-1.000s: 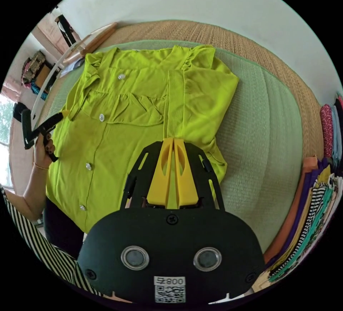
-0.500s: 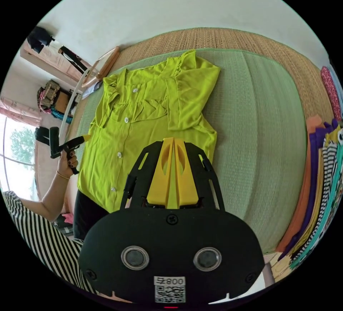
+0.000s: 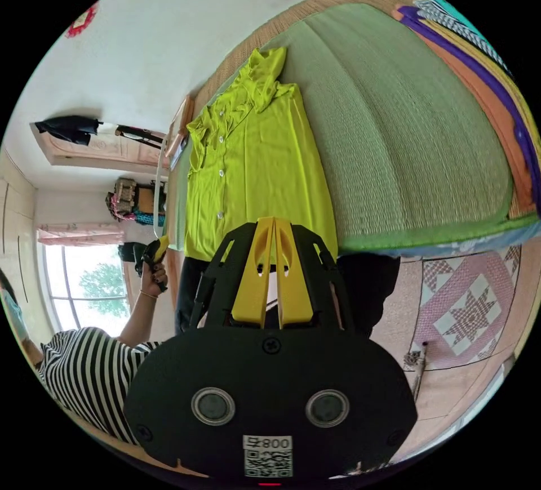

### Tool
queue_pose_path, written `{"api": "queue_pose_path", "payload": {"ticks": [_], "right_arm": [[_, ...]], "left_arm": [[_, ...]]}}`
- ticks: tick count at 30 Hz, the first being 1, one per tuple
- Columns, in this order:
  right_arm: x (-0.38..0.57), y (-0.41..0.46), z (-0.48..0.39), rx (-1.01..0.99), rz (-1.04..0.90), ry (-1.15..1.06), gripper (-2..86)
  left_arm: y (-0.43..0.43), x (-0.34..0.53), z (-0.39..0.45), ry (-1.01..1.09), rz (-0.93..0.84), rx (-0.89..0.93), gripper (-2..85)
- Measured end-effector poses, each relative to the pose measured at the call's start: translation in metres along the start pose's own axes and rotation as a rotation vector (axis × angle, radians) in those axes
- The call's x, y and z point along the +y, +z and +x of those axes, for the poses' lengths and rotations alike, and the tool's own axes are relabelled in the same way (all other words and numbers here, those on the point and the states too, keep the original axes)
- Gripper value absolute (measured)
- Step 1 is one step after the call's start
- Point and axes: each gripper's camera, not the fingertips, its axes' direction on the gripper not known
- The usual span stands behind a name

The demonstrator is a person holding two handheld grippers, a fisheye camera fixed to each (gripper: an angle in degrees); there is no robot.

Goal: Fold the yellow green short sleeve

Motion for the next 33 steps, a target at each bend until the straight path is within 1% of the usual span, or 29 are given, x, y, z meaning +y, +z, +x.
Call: {"api": "queue_pose_path", "payload": {"ticks": [6,9,15,18,21,23,28,33], "right_arm": [[0.069,-0.046,0.019,-0.072,0.069,0.050,0.1],[0.098,-0.061,0.025,-0.079,0.089,0.069,0.2],[0.137,-0.078,0.031,-0.107,0.106,0.101,1.5],[0.148,-0.085,0.026,-0.089,0.097,0.100,3.1],[0.157,-0.092,0.024,-0.079,0.111,0.111,5.2],[0.165,-0.098,0.021,-0.074,0.126,0.119,6.5],[0.176,-0.106,0.019,-0.020,0.114,0.135,8.3],[0.182,-0.108,0.023,-0.025,0.124,0.165,9.3]], "left_arm": [[-0.050,0.053,-0.016,-0.062,0.034,-0.155,4.1],[-0.071,0.065,-0.029,-0.109,0.058,-0.199,6.2],[-0.101,0.071,-0.053,-0.201,0.094,-0.288,7.7],[-0.114,0.077,-0.069,-0.265,0.138,-0.227,8.0],[-0.122,0.083,-0.081,-0.318,0.140,-0.211,8.8],[-0.125,0.086,-0.086,-0.334,0.129,-0.205,9.3],[-0.128,0.096,-0.099,-0.360,0.104,-0.124,10.3],[-0.131,0.112,-0.100,-0.360,0.082,-0.064,10.0]]}}
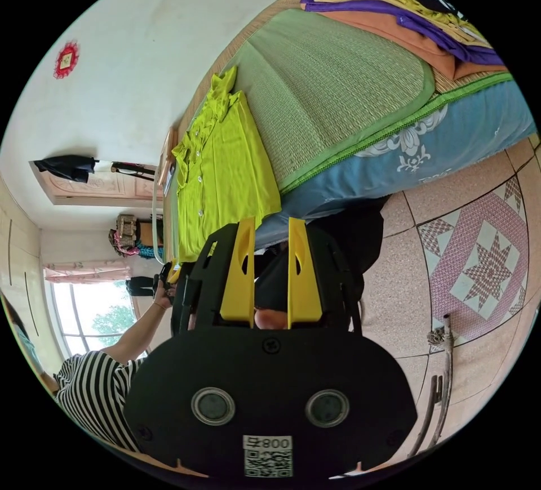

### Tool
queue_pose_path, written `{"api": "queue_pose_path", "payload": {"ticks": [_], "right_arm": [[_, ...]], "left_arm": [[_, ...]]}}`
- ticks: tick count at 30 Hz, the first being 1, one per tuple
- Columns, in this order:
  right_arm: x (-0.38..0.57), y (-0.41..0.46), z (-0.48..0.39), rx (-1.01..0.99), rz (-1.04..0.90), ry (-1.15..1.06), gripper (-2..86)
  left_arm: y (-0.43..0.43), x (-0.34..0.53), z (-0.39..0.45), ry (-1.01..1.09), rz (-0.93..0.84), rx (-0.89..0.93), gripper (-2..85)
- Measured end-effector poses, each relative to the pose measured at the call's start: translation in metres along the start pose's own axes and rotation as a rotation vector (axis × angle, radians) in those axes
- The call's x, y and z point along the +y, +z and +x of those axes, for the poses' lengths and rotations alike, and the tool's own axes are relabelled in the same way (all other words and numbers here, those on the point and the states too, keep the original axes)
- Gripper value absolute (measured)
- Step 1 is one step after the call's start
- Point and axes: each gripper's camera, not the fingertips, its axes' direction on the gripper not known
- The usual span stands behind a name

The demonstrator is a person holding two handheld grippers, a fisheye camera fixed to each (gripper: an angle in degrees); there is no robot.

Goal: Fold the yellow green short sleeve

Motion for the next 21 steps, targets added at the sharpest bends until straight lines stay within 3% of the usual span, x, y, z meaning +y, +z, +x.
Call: {"api": "queue_pose_path", "payload": {"ticks": [12,21], "right_arm": [[-0.002,0.033,-0.006,-0.005,-0.074,0.040,8.9],[0.021,0.031,-0.017,-0.025,-0.091,0.022,2.2]], "left_arm": [[-0.023,0.038,-0.001,0.008,-0.030,0.032,7.2],[-0.047,0.073,0.001,0.003,-0.030,0.022,2.2]]}}
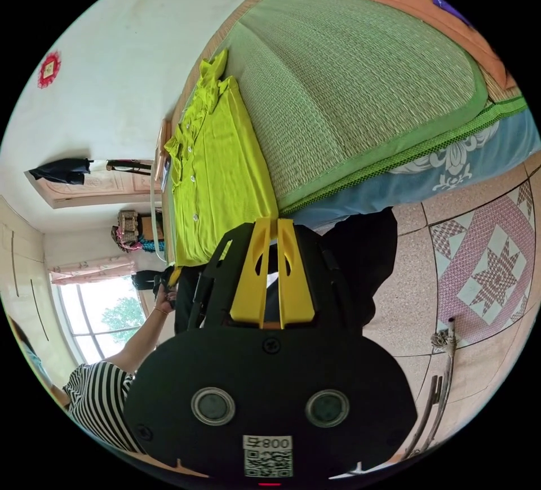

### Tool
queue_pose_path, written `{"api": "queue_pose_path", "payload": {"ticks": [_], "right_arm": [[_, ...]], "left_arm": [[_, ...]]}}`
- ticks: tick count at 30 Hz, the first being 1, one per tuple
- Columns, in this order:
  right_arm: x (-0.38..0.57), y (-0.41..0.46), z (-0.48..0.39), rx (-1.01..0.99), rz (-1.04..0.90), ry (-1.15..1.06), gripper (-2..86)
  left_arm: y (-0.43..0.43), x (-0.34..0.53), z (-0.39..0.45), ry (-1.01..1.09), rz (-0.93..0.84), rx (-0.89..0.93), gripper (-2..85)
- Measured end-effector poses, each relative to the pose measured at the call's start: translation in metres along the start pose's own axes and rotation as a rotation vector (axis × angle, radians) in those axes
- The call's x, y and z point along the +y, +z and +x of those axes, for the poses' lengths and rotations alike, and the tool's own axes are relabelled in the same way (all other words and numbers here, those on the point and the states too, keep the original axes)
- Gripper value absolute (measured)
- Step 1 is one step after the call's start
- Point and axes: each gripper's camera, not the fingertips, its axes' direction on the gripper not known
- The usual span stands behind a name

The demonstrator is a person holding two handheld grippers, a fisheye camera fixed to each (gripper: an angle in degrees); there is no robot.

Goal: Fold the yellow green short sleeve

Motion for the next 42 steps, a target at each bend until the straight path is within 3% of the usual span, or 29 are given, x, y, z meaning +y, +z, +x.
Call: {"api": "queue_pose_path", "payload": {"ticks": [42], "right_arm": [[0.256,-0.152,-0.107,-0.281,0.188,-0.386,0.4]], "left_arm": [[-0.150,0.252,0.067,0.266,0.123,0.441,0.9]]}}
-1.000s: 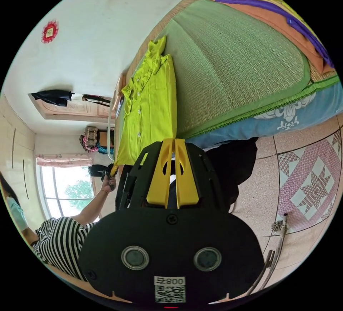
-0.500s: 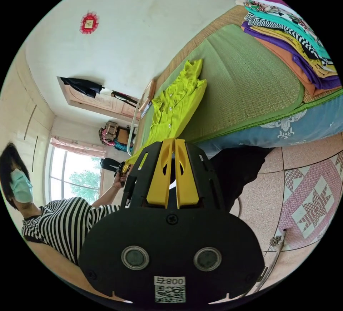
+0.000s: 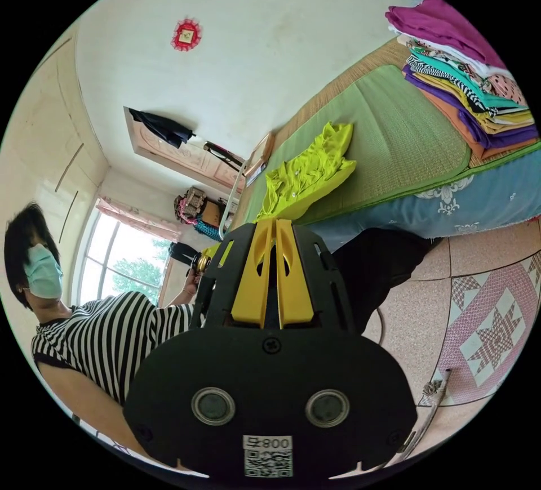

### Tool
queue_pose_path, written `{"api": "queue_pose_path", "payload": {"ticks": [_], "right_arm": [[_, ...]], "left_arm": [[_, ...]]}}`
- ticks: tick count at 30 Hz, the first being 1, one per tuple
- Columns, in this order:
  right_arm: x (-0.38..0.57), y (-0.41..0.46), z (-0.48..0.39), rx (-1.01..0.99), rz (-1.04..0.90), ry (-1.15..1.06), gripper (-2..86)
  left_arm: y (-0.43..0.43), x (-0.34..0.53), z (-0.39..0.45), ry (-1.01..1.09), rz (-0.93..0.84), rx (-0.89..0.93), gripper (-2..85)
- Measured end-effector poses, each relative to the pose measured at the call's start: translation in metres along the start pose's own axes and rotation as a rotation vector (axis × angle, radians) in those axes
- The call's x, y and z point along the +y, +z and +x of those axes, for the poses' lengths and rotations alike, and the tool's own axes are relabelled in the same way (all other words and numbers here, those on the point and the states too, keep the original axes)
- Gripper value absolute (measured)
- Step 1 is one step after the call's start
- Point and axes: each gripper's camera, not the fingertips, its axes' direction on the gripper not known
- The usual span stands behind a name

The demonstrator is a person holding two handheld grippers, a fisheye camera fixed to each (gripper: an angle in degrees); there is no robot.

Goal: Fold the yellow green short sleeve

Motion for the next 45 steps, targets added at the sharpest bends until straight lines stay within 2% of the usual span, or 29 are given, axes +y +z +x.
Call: {"api": "queue_pose_path", "payload": {"ticks": [12,22,30,45], "right_arm": [[-0.001,-0.013,-0.013,-0.009,0.024,-0.015,0.3],[-0.067,0.002,-0.001,-0.029,0.020,0.009,0.4],[-0.161,0.022,0.021,-0.036,0.022,0.021,0.4],[-0.436,0.117,0.109,0.021,-0.015,0.071,0.4]], "left_arm": [[0.008,-0.002,0.020,0.013,0.034,0.037,0.8],[0.046,-0.060,0.029,0.002,0.042,0.036,0.9],[0.101,-0.159,0.034,0.003,0.022,0.002,0.9],[0.252,-0.410,0.003,-0.016,0.006,-0.094,0.9]]}}
